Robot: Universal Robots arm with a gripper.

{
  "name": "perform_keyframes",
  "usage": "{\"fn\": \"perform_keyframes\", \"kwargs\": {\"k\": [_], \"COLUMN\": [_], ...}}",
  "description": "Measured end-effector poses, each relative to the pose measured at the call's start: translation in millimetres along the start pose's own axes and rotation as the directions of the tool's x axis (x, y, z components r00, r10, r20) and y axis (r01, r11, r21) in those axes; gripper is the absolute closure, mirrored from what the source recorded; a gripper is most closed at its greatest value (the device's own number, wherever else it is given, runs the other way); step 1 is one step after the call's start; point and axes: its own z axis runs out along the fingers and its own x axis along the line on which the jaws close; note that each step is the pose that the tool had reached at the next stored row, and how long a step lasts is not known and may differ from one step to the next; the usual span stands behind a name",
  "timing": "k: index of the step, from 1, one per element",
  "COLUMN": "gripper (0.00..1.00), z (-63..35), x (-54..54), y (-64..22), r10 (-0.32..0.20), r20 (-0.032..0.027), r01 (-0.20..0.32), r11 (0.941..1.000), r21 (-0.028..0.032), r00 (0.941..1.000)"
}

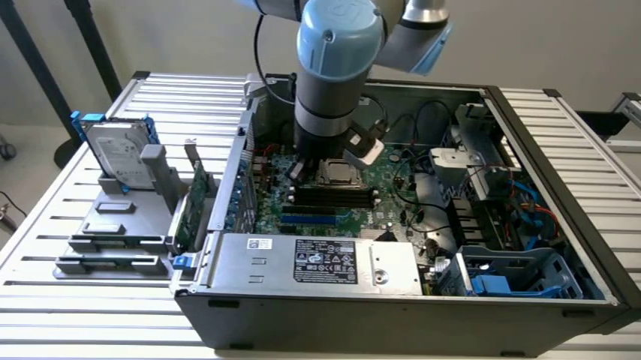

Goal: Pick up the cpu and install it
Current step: 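Install the second cpu locking lever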

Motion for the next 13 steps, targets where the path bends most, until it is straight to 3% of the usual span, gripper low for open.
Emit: {"fn": "perform_keyframes", "kwargs": {"k": [6,13], "gripper": [0.89,0.89], "z": [-3.6,-4.3], "x": [15.3,15.8], "y": [-11.6,-12.0], "r10": [-0.006,-0.007], "r20": [0.0031,0.0037], "r01": [0.006,0.007], "r11": [1.0,1.0], "r21": [0.0023,0.0028], "r00": [1.0,1.0]}}
